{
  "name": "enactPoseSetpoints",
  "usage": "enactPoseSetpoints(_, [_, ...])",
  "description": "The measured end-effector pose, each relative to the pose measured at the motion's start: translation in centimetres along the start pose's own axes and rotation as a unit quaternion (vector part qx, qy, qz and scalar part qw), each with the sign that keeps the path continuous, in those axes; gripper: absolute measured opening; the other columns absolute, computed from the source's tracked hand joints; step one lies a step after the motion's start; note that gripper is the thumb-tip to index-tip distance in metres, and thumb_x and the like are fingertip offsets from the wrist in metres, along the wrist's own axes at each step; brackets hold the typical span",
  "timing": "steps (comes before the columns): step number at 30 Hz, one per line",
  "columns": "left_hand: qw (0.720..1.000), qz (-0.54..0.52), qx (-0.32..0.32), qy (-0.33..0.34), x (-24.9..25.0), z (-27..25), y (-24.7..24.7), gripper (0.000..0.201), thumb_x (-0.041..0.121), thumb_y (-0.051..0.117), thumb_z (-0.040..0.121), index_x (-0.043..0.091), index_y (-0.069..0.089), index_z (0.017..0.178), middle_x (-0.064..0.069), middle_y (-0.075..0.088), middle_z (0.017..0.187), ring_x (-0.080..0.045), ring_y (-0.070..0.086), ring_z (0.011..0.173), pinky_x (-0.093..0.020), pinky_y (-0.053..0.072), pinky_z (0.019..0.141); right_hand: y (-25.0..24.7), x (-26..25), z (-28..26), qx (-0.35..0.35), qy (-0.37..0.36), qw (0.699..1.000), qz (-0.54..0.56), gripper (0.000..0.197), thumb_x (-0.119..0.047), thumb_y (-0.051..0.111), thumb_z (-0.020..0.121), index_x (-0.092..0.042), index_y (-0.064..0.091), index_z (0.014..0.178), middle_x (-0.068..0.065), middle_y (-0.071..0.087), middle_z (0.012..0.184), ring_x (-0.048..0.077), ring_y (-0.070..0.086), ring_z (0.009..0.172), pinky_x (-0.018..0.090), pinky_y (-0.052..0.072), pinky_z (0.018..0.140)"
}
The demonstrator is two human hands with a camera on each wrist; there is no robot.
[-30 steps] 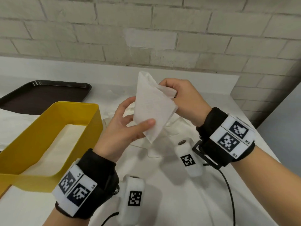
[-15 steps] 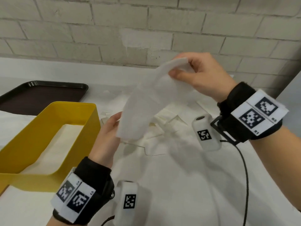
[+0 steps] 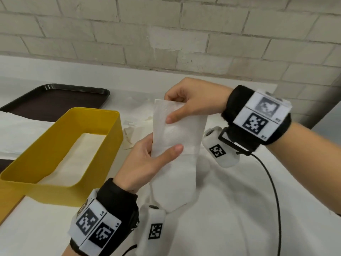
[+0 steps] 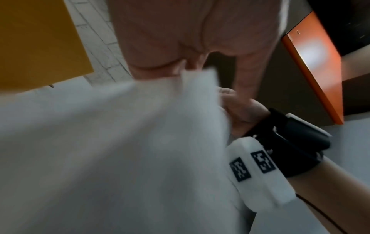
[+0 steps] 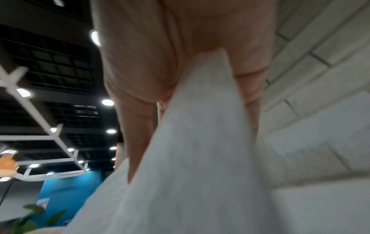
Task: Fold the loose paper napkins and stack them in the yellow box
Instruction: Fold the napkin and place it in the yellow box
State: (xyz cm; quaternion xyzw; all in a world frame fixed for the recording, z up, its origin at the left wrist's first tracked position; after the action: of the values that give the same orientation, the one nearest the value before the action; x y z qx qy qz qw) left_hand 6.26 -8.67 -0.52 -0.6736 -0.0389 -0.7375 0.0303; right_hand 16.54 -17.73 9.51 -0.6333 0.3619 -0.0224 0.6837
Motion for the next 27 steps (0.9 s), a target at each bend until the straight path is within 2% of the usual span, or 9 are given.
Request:
enactPoseSetpoints(3, [0.996, 0.003, 0.086, -0.019, -1.1, 0.0, -0.9, 0.018, 0.027, 0.054, 0.087, 0.016, 0.066, 0.096, -0.004, 0.073, 0.095, -0.022, 0.069, 0.09, -0.043, 0.053, 0.083, 1.1, 1.8, 2.4, 0.025, 0.021, 0.998, 0.051, 0.012, -0.022, 0.061, 0.088, -0.012, 0.066, 0.083, -0.007, 0.06, 0.07, 0.0, 0.053, 0.059, 0.012, 0.043, 0.059])
enactPoseSetpoints(6, [0.989, 0.022, 0.142, -0.024, -2.0, -0.4, -2.1, 0.021, 0.02, 0.044, 0.096, 0.02, 0.065, 0.096, 0.001, 0.072, 0.096, -0.022, 0.068, 0.093, -0.04, 0.053, 0.085, 2.5, 4.7, 5.1, 0.044, 0.064, 0.997, 0.027, 0.024, -0.019, 0.056, 0.091, 0.0, 0.063, 0.104, 0.005, 0.06, 0.088, 0.014, 0.054, 0.079, 0.021, 0.043, 0.066])
enactPoseSetpoints(12, [0.975, 0.045, 0.217, -0.016, -2.3, -1.0, -4.4, 0.024, 0.016, 0.039, 0.099, 0.027, 0.057, 0.109, -0.001, 0.065, 0.115, -0.023, 0.061, 0.107, -0.05, 0.045, 0.097, 8.6, 7.2, 7.8, -0.14, 0.076, 0.968, -0.191, 0.062, -0.035, 0.068, 0.081, -0.019, 0.041, 0.134, 0.006, 0.039, 0.138, 0.026, 0.036, 0.126, 0.041, 0.032, 0.105])
enactPoseSetpoints(17, [0.975, 0.028, 0.217, -0.026, -1.9, -1.4, -4.7, 0.026, 0.016, 0.038, 0.099, 0.021, 0.054, 0.119, -0.001, 0.063, 0.117, -0.023, 0.06, 0.108, -0.049, 0.045, 0.098, 9.3, 7.4, 9.0, -0.094, 0.093, 0.979, -0.155, 0.036, -0.041, 0.052, 0.09, -0.024, 0.059, 0.121, 0.001, 0.056, 0.117, 0.021, 0.052, 0.108, 0.037, 0.041, 0.095])
enactPoseSetpoints(19, [0.976, 0.025, 0.215, -0.025, -1.8, -1.5, -4.6, 0.026, 0.015, 0.037, 0.099, 0.021, 0.055, 0.117, -0.001, 0.064, 0.115, -0.022, 0.061, 0.107, -0.048, 0.045, 0.098, 8.9, 7.3, 8.9, -0.089, 0.099, 0.985, -0.112, 0.033, -0.045, 0.046, 0.093, -0.018, 0.066, 0.098, -0.003, 0.057, 0.085, 0.015, 0.053, 0.082, 0.03, 0.039, 0.08])
enactPoseSetpoints(21, [0.975, 0.022, 0.222, -0.022, -1.9, -1.6, -4.6, 0.025, 0.015, 0.037, 0.099, 0.023, 0.056, 0.111, -0.001, 0.065, 0.113, -0.022, 0.061, 0.106, -0.049, 0.045, 0.097, 8.1, 7.1, 8.4, -0.086, 0.101, 0.987, -0.092, 0.043, -0.044, 0.037, 0.097, -0.01, 0.06, 0.083, 0.002, 0.053, 0.077, 0.017, 0.048, 0.074, 0.029, 0.034, 0.075])
enactPoseSetpoints(23, [0.973, 0.018, 0.228, -0.018, -1.8, -1.5, -4.6, 0.024, 0.016, 0.037, 0.099, 0.025, 0.058, 0.104, -0.001, 0.066, 0.111, -0.022, 0.061, 0.105, -0.049, 0.045, 0.098, 7.4, 7.1, 7.8, -0.081, 0.111, 0.989, -0.05, 0.047, -0.041, 0.029, 0.099, -0.006, 0.06, 0.102, 0.01, 0.061, 0.106, 0.022, 0.055, 0.098, 0.031, 0.035, 0.087])
enactPoseSetpoints(25, [0.974, 0.017, 0.226, -0.016, -1.7, -1.5, -4.5, 0.024, 0.017, 0.037, 0.099, 0.025, 0.059, 0.102, -0.001, 0.066, 0.109, -0.022, 0.062, 0.104, -0.049, 0.045, 0.097, 6.8, 7.3, 7.0, -0.069, 0.122, 0.99, 0.013, 0.051, -0.04, 0.024, 0.1, -0.008, 0.047, 0.132, 0.007, 0.046, 0.14, 0.021, 0.041, 0.128, 0.027, 0.027, 0.103])
enactPoseSetpoints(27, [0.974, 0.016, 0.225, -0.015, -1.6, -1.5, -4.5, 0.024, 0.017, 0.037, 0.099, 0.024, 0.059, 0.105, 0.0, 0.066, 0.109, -0.022, 0.062, 0.104, -0.048, 0.046, 0.096, 6.1, 7.8, 6.3, -0.041, 0.119, 0.99, 0.063, 0.051, -0.04, 0.026, 0.1, -0.009, 0.041, 0.138, 0.005, 0.04, 0.144, 0.019, 0.036, 0.133, 0.025, 0.024, 0.106])
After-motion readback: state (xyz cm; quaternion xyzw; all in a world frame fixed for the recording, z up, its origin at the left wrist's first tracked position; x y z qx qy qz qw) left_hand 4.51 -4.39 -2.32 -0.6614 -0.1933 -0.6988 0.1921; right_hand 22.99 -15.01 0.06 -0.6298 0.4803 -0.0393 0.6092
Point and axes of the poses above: each hand's wrist, its own z-axis towards the middle knuckle, its own y-axis out of the palm, x = y × z, the point moved 3 cm from there along z, towards the middle knuckle
